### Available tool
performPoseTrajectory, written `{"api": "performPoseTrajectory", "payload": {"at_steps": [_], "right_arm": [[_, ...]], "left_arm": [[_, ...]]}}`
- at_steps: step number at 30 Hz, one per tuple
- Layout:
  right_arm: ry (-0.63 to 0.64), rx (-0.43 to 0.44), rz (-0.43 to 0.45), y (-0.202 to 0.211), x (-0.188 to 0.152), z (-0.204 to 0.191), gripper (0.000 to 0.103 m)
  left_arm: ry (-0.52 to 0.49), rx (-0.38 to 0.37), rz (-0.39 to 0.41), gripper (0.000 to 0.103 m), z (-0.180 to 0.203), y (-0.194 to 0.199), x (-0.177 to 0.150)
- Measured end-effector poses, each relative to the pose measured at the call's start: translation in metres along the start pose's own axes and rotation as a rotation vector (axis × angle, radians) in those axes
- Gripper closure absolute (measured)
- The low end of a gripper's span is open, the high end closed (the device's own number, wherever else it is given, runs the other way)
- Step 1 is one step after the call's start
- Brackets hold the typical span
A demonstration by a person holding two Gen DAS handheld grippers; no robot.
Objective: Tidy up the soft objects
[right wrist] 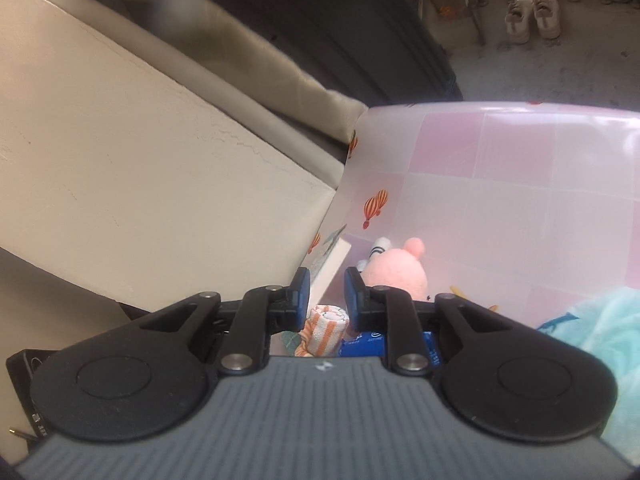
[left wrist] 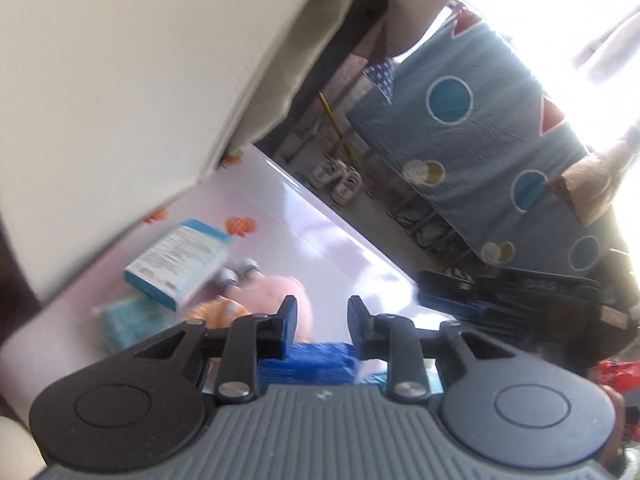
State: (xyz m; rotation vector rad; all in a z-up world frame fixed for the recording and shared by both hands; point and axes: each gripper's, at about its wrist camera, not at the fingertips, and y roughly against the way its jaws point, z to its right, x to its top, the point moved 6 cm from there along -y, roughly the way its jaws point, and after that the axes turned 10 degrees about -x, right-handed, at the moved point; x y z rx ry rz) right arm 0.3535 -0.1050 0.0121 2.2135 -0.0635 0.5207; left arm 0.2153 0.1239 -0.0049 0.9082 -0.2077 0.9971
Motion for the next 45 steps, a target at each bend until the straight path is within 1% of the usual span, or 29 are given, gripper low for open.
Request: {"api": "performPoseTrajectory", "payload": {"at_steps": [3,5,7,10,12,14,16,17,18,19,20,21,23,25,27,29,34,41,44,45], "right_arm": [[-0.007,-0.007,0.005,0.000,0.002,0.003,0.084],[-0.016,-0.004,-0.008,-0.010,0.002,0.001,0.083],[-0.036,0.011,-0.035,-0.029,0.002,-0.004,0.083],[-0.064,0.036,-0.091,-0.061,-0.002,-0.014,0.081],[-0.089,0.051,-0.136,-0.085,-0.005,-0.023,0.076],[-0.114,0.055,-0.184,-0.110,-0.008,-0.033,0.072],[-0.129,0.036,-0.226,-0.136,-0.011,-0.041,0.067],[-0.135,0.020,-0.246,-0.149,-0.012,-0.044,0.060],[-0.144,-0.001,-0.265,-0.162,-0.013,-0.047,0.057],[-0.146,-0.017,-0.283,-0.174,-0.014,-0.051,0.056],[-0.146,-0.036,-0.303,-0.185,-0.016,-0.055,0.053],[-0.152,-0.063,-0.322,-0.195,-0.017,-0.057,0.049],[-0.160,-0.121,-0.354,-0.211,-0.020,-0.062,0.047],[-0.166,-0.175,-0.367,-0.222,-0.021,-0.065,0.040],[-0.171,-0.223,-0.370,-0.229,-0.021,-0.070,0.028],[-0.180,-0.255,-0.360,-0.234,-0.019,-0.075,0.020],[-0.200,-0.351,-0.344,-0.248,-0.013,-0.084,0.019],[-0.169,-0.422,-0.313,-0.269,-0.020,-0.100,0.019],[-0.152,-0.436,-0.282,-0.272,-0.023,-0.105,0.019],[-0.151,-0.434,-0.273,-0.272,-0.024,-0.106,0.020]], "left_arm": [[-0.003,0.044,0.013,0.074,-0.017,0.011,0.004],[0.012,0.062,0.021,0.074,-0.031,0.015,0.006],[0.022,0.089,0.034,0.074,-0.045,0.020,0.011],[0.010,0.140,0.046,0.073,-0.064,0.022,0.015],[-0.017,0.183,0.042,0.068,-0.075,0.021,0.015],[-0.049,0.223,0.034,0.068,-0.083,0.020,0.013],[-0.070,0.244,0.017,0.067,-0.091,0.021,0.009],[-0.078,0.249,0.006,0.067,-0.095,0.023,0.006],[-0.085,0.254,0.000,0.066,-0.099,0.026,0.004],[-0.092,0.262,-0.002,0.066,-0.103,0.030,0.002],[-0.097,0.270,-0.004,0.066,-0.107,0.034,0.001],[-0.103,0.278,-0.006,0.065,-0.111,0.040,-0.001],[-0.108,0.288,-0.009,0.065,-0.120,0.052,-0.004],[-0.111,0.297,-0.009,0.064,-0.129,0.065,-0.006],[-0.105,0.302,-0.004,0.063,-0.138,0.078,-0.007],[-0.098,0.305,0.003,0.062,-0.148,0.090,-0.008],[-0.080,0.328,0.022,0.060,-0.172,0.126,-0.013],[-0.026,0.361,0.039,0.059,-0.205,0.158,-0.013],[-0.003,0.361,0.038,0.059,-0.213,0.163,-0.011],[0.003,0.360,0.036,0.059,-0.215,0.164,-0.011]]}}
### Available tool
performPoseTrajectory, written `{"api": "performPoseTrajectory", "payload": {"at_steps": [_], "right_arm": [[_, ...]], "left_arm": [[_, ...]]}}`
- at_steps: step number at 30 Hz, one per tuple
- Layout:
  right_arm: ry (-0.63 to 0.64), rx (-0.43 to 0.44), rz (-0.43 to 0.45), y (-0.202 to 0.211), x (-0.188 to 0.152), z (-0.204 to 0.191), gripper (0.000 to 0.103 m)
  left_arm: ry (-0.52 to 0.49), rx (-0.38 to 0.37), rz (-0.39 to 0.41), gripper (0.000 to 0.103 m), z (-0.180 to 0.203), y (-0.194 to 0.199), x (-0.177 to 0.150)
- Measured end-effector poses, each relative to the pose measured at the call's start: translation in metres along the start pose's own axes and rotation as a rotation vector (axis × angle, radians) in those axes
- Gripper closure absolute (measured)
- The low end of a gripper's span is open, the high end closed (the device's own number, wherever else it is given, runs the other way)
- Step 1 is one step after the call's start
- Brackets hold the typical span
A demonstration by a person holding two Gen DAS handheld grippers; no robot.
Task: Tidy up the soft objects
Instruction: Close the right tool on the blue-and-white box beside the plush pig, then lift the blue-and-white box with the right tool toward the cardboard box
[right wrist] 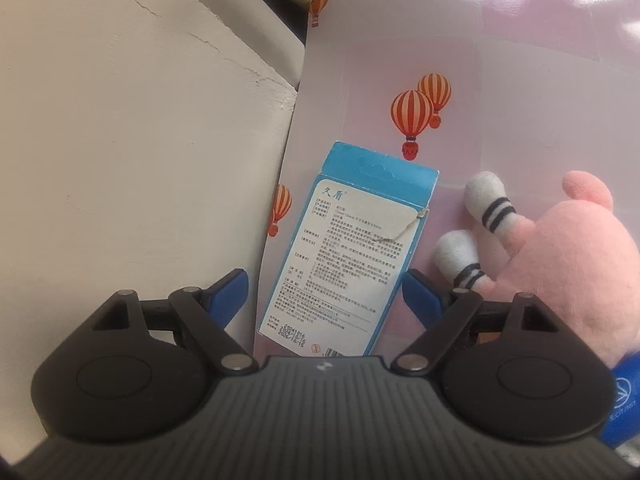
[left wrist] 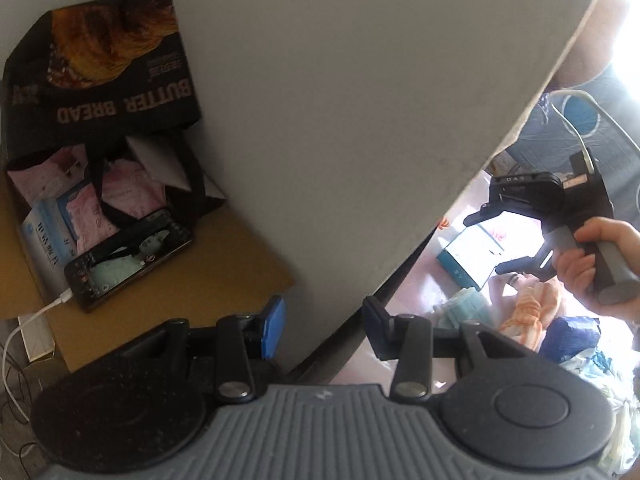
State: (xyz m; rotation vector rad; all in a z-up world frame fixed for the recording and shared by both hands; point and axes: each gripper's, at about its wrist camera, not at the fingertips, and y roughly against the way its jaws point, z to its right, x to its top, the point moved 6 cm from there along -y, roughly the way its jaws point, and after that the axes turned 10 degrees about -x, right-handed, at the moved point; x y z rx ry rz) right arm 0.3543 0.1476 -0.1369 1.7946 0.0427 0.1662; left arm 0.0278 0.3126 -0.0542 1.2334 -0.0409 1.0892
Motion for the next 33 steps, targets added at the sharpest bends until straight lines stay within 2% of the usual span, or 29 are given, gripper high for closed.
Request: {"api": "performPoseTrajectory", "payload": {"at_steps": [1,4,5,6,7,9,11,15,17,24,29,31,33], "right_arm": [[-0.002,-0.006,0.003,-0.001,-0.001,0.000,0.021],[-0.006,-0.022,0.001,-0.008,-0.008,0.003,0.036],[-0.007,-0.026,0.001,-0.010,-0.010,0.004,0.045],[-0.014,-0.021,-0.005,-0.013,-0.012,0.006,0.048],[-0.020,-0.012,0.005,-0.012,-0.012,0.007,0.049],[-0.024,0.008,0.015,-0.009,-0.012,0.009,0.061],[-0.055,0.040,0.004,-0.008,-0.011,0.014,0.068],[-0.084,0.096,0.016,0.000,-0.009,0.025,0.093],[-0.088,0.112,0.020,0.005,-0.010,0.030,0.098],[-0.069,0.124,0.076,0.029,-0.009,0.038,0.099],[0.009,0.220,0.088,0.048,-0.004,0.031,0.095],[0.066,0.293,0.093,0.054,0.000,0.021,0.089],[0.150,0.314,0.126,0.061,0.007,0.014,0.075]], "left_arm": [[0.005,0.000,-0.002,0.059,-0.001,-0.002,0.000],[0.008,-0.004,-0.004,0.059,-0.001,-0.001,0.000],[0.008,-0.006,-0.005,0.059,0.000,-0.001,0.000],[0.007,-0.007,-0.006,0.059,0.000,-0.002,0.000],[0.007,-0.008,-0.008,0.059,0.000,-0.004,-0.001],[0.004,-0.008,-0.009,0.059,0.000,-0.006,-0.002],[0.004,-0.008,-0.009,0.059,0.001,-0.006,-0.002],[0.017,-0.016,-0.015,0.059,0.001,-0.007,-0.002],[0.021,-0.017,-0.019,0.059,0.002,-0.008,-0.002],[-0.004,-0.014,-0.006,0.059,0.011,-0.006,-0.006],[-0.073,-0.027,0.026,0.059,0.025,-0.010,-0.009],[-0.128,-0.024,0.046,0.058,0.035,-0.013,-0.011],[-0.180,-0.011,0.049,0.058,0.044,-0.018,-0.015]]}}
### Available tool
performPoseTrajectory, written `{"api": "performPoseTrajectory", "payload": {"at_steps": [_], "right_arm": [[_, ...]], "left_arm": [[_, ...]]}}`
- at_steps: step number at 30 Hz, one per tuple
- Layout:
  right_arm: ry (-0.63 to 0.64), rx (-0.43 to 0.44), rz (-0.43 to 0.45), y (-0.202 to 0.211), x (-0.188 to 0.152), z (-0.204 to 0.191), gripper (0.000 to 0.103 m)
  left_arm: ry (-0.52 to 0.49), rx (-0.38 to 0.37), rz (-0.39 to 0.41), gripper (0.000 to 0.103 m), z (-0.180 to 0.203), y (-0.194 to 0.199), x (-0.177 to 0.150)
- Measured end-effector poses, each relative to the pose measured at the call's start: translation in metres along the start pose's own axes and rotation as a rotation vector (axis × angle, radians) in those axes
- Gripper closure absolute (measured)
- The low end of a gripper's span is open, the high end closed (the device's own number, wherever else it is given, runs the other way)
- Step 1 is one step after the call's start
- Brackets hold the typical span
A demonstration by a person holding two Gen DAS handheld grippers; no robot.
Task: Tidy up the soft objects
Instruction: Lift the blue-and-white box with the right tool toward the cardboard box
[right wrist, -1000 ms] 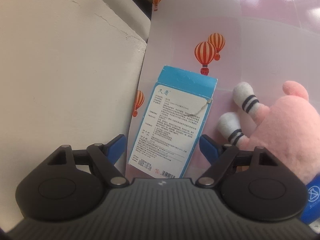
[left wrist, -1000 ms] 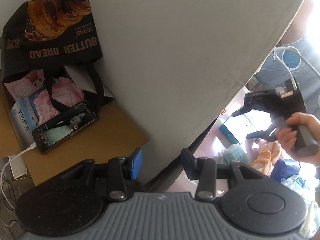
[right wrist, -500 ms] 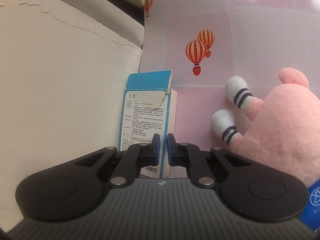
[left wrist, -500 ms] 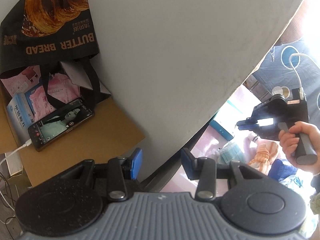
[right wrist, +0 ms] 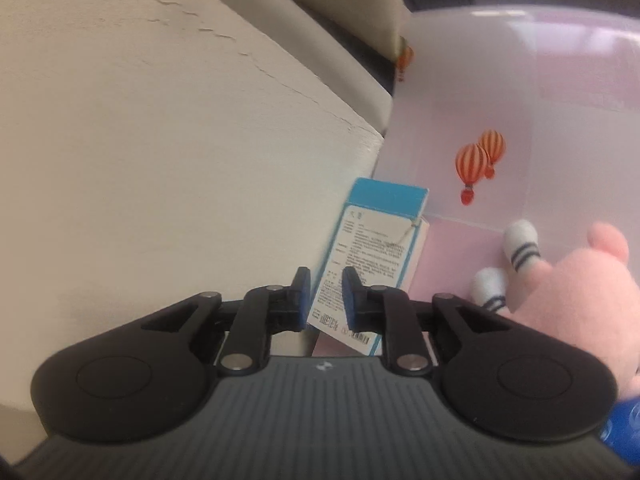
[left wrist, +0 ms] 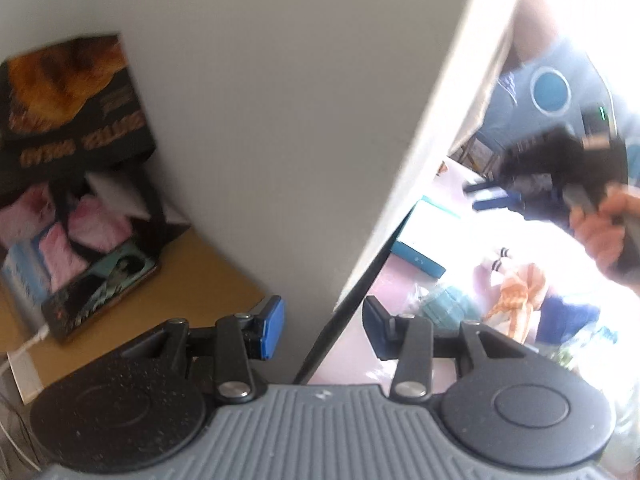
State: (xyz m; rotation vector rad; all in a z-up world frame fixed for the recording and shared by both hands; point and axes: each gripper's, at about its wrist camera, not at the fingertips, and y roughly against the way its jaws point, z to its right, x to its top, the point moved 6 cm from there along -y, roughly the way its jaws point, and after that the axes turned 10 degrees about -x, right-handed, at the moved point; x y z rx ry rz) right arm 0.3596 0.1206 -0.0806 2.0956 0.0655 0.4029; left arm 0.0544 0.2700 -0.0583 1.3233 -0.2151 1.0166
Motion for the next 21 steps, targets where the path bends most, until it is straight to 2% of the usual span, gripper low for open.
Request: {"api": "performPoseTrajectory", "payload": {"at_steps": [1,3,13,16,19,21], "right_arm": [[0.052,0.000,0.016,0.001,0.006,-0.002,0.070],[0.129,0.014,0.031,0.001,0.016,-0.002,0.050],[0.258,-0.023,0.013,-0.051,0.058,0.015,0.051],[0.303,-0.027,0.005,-0.066,0.057,0.011,0.053],[0.352,-0.022,-0.042,-0.075,0.049,0.006,0.054],[0.392,-0.023,-0.086,-0.080,0.039,0.004,0.060]], "left_arm": [[-0.015,-0.001,-0.006,0.058,0.004,-0.003,-0.002],[-0.025,-0.011,-0.019,0.058,0.007,-0.009,-0.004],[-0.064,0.017,-0.031,0.058,0.011,-0.030,-0.007],[-0.065,0.021,-0.027,0.058,0.009,-0.032,-0.005],[-0.062,0.019,-0.028,0.058,0.008,-0.033,-0.004],[-0.060,0.014,-0.026,0.058,0.008,-0.033,-0.003]]}}
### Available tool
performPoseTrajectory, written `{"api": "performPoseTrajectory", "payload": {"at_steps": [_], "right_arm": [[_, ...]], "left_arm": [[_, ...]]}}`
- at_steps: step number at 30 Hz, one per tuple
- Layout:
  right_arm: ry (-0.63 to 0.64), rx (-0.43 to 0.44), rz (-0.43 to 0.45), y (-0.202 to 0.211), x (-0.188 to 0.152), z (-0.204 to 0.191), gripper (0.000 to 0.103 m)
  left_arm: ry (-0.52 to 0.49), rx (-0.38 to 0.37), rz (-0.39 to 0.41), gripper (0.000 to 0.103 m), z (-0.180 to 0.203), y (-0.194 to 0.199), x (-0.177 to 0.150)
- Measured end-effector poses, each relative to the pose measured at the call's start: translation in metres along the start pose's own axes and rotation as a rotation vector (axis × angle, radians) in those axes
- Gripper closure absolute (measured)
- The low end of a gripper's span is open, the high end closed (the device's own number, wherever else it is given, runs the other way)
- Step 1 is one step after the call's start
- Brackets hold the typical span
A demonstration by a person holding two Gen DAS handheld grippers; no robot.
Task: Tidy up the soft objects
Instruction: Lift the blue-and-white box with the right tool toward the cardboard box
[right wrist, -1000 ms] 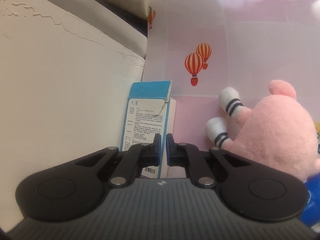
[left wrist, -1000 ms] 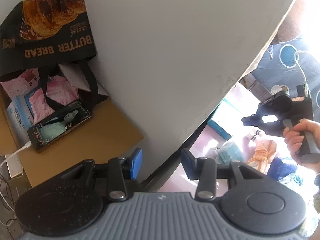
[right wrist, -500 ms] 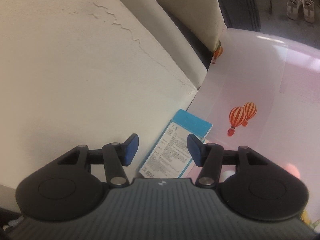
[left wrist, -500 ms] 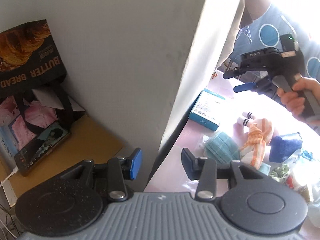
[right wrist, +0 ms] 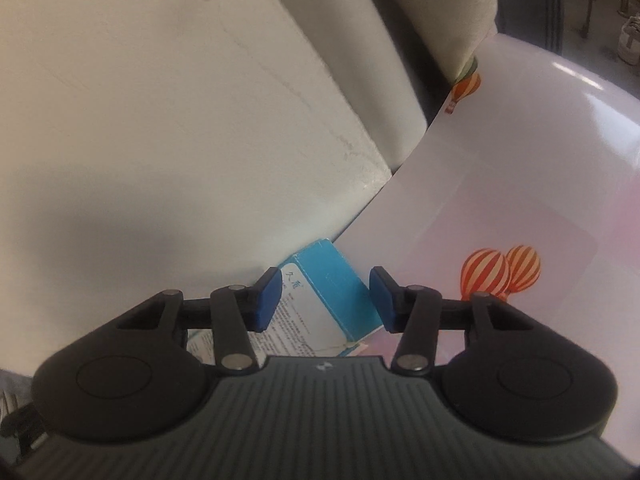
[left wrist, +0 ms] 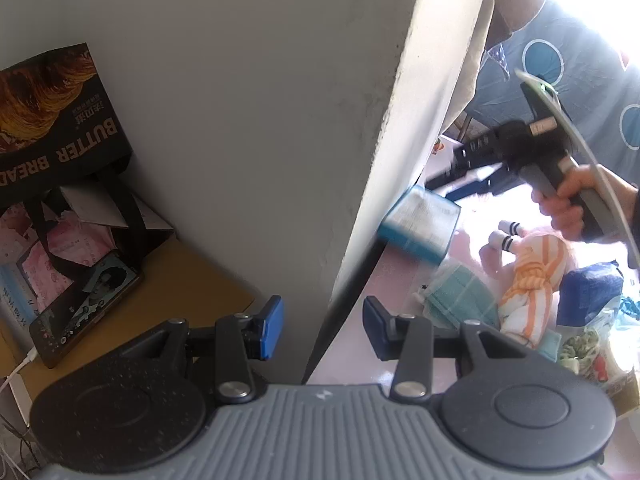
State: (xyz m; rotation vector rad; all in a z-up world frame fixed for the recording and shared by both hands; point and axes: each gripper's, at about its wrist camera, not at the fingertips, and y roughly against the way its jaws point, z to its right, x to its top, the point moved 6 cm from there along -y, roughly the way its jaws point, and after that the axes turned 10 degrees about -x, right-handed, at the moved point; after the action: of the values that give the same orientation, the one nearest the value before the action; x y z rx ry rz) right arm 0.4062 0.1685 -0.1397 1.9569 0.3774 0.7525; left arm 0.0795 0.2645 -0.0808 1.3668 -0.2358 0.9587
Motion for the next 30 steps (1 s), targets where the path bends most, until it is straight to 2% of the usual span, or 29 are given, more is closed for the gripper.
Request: {"api": "performPoseTrajectory", "payload": {"at_steps": [2,8,10,14,16,18,21,30], "right_arm": [[0.049,-0.011,-0.060,-0.003,-0.012,-0.006,0.063],[0.152,-0.013,-0.148,0.015,-0.045,-0.020,0.062],[0.160,0.002,-0.153,0.021,-0.050,-0.021,0.062],[0.118,0.031,-0.115,0.034,-0.050,-0.019,0.063],[0.111,0.024,-0.092,0.039,-0.050,-0.016,0.070],[0.101,-0.008,-0.071,0.042,-0.052,-0.015,0.082],[0.051,-0.033,-0.042,0.051,-0.060,-0.010,0.092],[-0.034,-0.071,0.082,0.096,-0.070,-0.019,0.098]], "left_arm": [[0.004,-0.006,0.000,0.058,0.000,0.001,0.000],[0.016,-0.027,0.003,0.058,0.001,0.005,-0.003],[0.016,-0.029,0.003,0.058,0.002,0.006,-0.004],[0.024,-0.030,0.003,0.058,0.002,0.006,-0.004],[0.026,-0.031,0.008,0.058,0.002,0.007,-0.003],[0.027,-0.032,0.012,0.058,0.002,0.008,-0.003],[0.028,-0.036,0.016,0.058,0.003,0.011,-0.002],[0.032,-0.058,0.033,0.058,0.008,0.021,-0.001]]}}
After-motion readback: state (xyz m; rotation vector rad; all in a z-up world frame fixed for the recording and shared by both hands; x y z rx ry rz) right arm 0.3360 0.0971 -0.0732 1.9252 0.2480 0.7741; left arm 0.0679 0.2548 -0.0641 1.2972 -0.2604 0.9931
